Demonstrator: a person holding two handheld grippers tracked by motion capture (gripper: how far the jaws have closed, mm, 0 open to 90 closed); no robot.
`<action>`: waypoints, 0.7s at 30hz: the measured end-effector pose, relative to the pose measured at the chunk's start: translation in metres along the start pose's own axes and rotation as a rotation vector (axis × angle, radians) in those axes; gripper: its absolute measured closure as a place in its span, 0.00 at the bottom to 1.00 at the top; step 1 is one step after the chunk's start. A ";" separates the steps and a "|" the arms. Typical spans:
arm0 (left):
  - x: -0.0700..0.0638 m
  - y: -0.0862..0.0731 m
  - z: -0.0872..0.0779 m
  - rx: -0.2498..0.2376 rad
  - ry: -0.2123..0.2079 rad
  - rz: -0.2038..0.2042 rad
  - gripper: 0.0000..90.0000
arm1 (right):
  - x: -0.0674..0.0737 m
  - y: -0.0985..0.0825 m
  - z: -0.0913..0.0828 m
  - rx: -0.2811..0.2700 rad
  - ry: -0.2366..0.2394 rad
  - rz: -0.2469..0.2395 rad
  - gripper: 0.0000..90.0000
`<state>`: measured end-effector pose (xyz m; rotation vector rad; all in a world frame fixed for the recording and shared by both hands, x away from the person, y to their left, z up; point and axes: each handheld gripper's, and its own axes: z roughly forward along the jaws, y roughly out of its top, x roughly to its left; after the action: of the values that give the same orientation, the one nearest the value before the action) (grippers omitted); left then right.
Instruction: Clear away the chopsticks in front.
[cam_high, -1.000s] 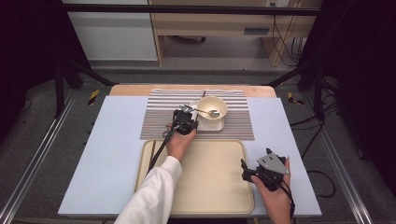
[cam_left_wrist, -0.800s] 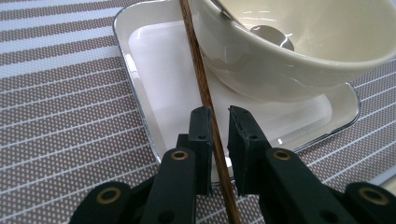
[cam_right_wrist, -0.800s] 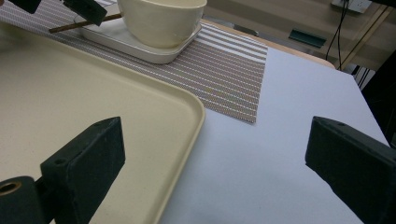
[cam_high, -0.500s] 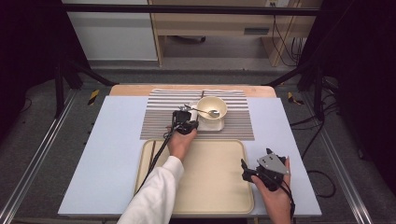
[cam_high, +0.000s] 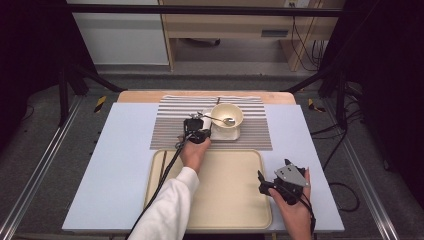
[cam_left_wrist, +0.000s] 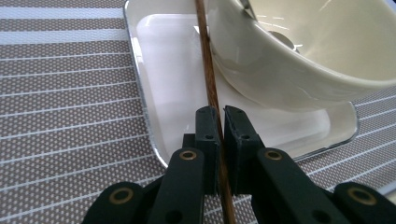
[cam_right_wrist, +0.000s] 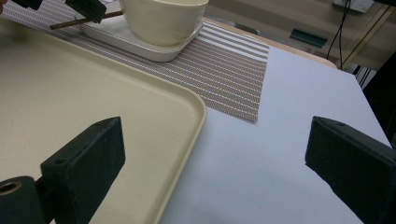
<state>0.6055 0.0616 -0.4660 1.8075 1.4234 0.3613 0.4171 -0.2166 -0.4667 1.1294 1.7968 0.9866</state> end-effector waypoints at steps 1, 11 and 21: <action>0.000 0.000 0.000 0.000 0.005 -0.004 0.95 | 0.000 0.000 0.000 0.000 0.002 0.002 0.06; 0.001 0.001 -0.003 -0.018 0.014 -0.011 0.95 | 0.000 0.000 0.001 0.003 0.003 0.000 0.06; 0.008 0.003 -0.016 -0.045 0.018 -0.035 0.95 | 0.000 0.000 0.000 0.000 0.005 0.002 0.06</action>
<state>0.5997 0.0750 -0.4558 1.7447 1.4466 0.3896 0.4174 -0.2163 -0.4671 1.1306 1.7998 0.9912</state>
